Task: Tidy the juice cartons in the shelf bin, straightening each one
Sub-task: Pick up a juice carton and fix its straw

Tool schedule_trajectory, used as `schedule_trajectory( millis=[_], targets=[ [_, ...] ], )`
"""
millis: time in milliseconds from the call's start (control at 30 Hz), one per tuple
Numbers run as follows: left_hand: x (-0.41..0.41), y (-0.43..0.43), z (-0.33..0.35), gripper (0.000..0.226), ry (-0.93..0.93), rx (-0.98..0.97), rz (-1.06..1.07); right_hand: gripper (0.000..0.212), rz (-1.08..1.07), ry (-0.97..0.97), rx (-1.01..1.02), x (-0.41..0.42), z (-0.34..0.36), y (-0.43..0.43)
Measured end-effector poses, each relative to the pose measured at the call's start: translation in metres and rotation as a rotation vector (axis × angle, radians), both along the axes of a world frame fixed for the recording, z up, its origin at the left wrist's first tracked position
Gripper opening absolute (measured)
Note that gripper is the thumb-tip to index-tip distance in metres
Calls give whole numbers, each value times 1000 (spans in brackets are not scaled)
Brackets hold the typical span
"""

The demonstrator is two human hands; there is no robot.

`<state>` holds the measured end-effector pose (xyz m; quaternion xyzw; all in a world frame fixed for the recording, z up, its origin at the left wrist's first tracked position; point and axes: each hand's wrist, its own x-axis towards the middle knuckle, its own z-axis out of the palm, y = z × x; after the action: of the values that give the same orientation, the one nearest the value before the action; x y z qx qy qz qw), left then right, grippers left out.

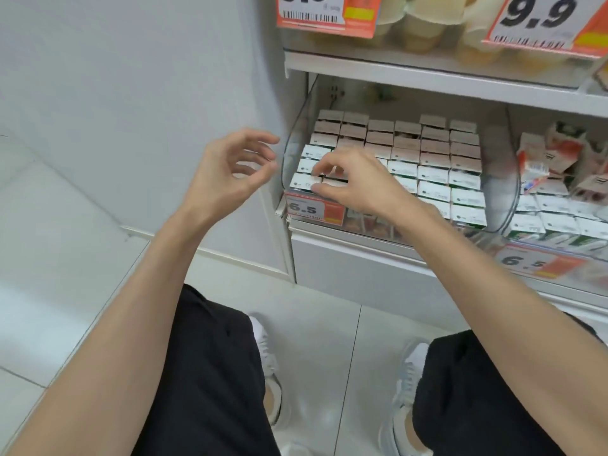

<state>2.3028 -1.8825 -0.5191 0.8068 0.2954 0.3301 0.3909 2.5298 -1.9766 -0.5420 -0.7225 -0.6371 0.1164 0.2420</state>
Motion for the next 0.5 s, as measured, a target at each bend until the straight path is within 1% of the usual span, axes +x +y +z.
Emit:
schedule_trajectory(
  millis=[67, 233, 433, 500],
  targets=[
    [-1, 2, -2, 27, 20, 13, -7, 28, 20, -94, -52, 0, 1, 12],
    [-2, 9, -6, 26, 83, 24, -7, 40, 61, -210, -145, 6, 7, 34],
    [-5, 13, -7, 24, 88, 17, 14, 39, 140, -228, -204, 10, 8, 46],
    [-4, 12, -8, 24, 104, 9, 10, 35, 151, -180, -195, 13, 9, 45]
  ],
)
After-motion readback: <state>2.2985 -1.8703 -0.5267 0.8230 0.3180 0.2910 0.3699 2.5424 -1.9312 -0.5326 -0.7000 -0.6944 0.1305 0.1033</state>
